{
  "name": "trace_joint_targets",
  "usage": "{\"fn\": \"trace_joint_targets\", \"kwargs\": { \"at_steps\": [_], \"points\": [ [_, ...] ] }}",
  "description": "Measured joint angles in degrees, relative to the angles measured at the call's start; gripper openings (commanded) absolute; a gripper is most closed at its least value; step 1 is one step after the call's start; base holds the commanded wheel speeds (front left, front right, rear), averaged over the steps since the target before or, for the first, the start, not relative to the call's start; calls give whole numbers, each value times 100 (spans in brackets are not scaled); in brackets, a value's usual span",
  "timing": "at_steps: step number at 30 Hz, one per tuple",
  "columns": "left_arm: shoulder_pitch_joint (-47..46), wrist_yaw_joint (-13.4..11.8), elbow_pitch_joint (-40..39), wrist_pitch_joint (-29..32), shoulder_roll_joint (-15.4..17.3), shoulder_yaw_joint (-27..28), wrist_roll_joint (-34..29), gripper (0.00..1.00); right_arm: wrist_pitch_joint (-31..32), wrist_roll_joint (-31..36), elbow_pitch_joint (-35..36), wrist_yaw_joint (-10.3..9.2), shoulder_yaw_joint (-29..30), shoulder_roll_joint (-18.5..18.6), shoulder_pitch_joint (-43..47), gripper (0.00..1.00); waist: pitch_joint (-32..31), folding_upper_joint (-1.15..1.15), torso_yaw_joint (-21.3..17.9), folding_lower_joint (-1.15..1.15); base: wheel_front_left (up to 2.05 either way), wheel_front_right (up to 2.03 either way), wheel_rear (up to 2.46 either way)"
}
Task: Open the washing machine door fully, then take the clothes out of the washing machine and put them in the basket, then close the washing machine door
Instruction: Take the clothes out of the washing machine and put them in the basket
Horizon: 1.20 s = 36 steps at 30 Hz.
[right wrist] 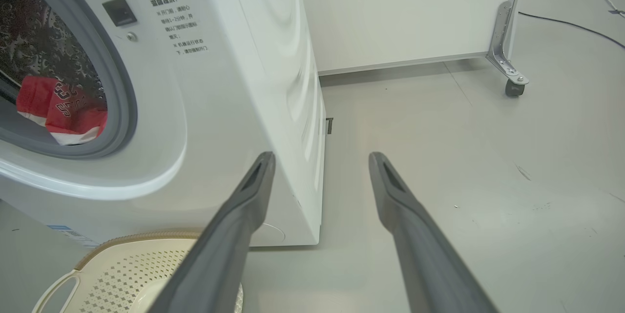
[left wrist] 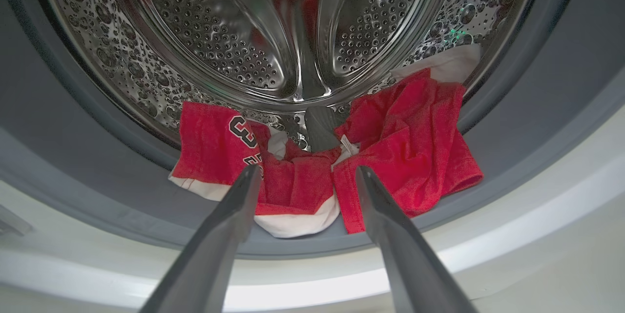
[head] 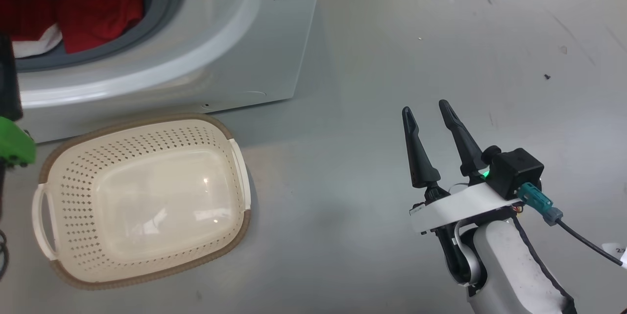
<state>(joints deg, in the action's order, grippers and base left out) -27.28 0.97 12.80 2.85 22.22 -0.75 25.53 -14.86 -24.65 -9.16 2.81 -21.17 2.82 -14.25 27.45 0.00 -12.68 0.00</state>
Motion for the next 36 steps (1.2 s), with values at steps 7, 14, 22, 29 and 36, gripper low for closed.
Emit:
{"fn": "trace_joint_targets", "kwargs": {
  "at_steps": [7,14,22,29,36],
  "points": [
    [-665,-177,254,270,291,-35,-374,100,0,-118,88,-97,-181,1,-149,100,370,0,-152,0,0,0,0],
    [-1051,-256,684,583,471,-172,-650,100,0,-303,140,-153,-357,0,-352,100,655,0,-300,0,0,0,0],
    [-1485,-379,1143,828,603,-199,-756,100,0,-409,156,-248,-452,1,-434,100,852,0,-450,0,0,0,0],
    [-1849,-489,1403,980,670,-167,-877,100,0,-454,176,-310,-489,1,-498,100,947,0,-497,0,0,0,0],
    [-2097,-524,1688,1124,793,-320,-1125,100,-1,-459,179,-356,-530,0,-543,100,997,0,-513,0,0,0,0]
  ]
}}
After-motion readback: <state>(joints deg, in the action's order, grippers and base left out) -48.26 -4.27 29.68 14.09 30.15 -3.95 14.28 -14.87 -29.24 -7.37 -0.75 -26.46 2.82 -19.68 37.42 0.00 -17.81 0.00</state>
